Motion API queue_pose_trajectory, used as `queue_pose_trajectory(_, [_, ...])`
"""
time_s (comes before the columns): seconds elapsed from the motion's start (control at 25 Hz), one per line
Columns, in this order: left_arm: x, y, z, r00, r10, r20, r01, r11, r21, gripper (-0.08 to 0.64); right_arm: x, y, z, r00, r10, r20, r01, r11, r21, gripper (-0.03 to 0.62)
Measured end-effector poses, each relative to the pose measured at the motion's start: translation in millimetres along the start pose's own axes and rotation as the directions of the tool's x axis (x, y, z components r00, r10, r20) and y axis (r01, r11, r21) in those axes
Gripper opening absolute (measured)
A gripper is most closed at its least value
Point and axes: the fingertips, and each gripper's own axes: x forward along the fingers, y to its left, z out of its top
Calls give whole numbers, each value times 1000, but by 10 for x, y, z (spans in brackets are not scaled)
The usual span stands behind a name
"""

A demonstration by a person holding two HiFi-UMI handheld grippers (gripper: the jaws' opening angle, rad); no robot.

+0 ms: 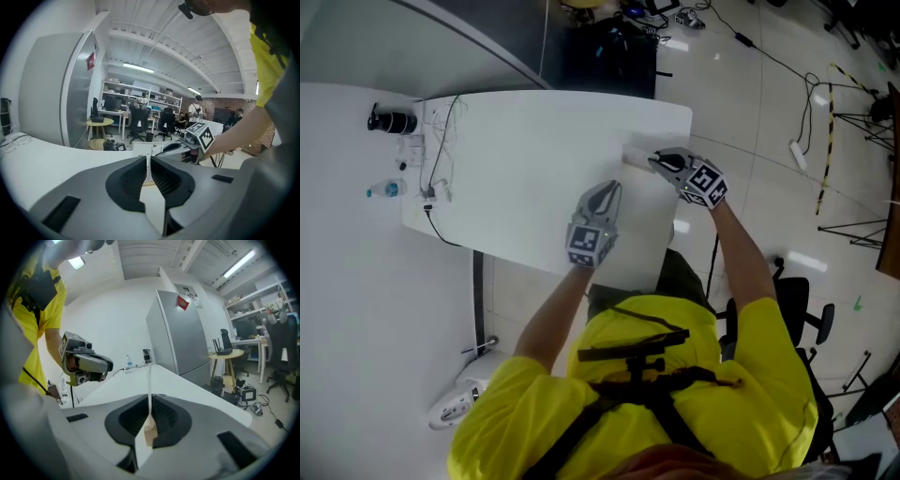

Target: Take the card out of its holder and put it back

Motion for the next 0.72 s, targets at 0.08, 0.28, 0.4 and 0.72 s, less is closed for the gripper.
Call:
queue_pose_trajectory(0.08, [-26, 7, 21, 1000, 8, 10, -8, 1000, -7, 25, -36, 11, 77, 1000, 1, 14, 0, 1000, -14, 21])
queue_pose_trajectory(0.28, [-89, -16, 150, 1000, 4, 25, -4, 1000, -6, 25, -204, 43, 545, 998, 5, 57, -2, 999, -52, 20])
queue_pose_trajectory(0.4, [-173, -39, 314, 998, -5, 69, 5, 1000, -12, 25, -443, 98, 1107, 993, 5, 121, 4, 997, -75, 20])
queue_pose_trajectory(0.72, [-448, -81, 570, 988, 3, 157, -1, 1000, -15, 20, -909, 366, 2523, 981, 19, 194, 20, 980, -198, 20])
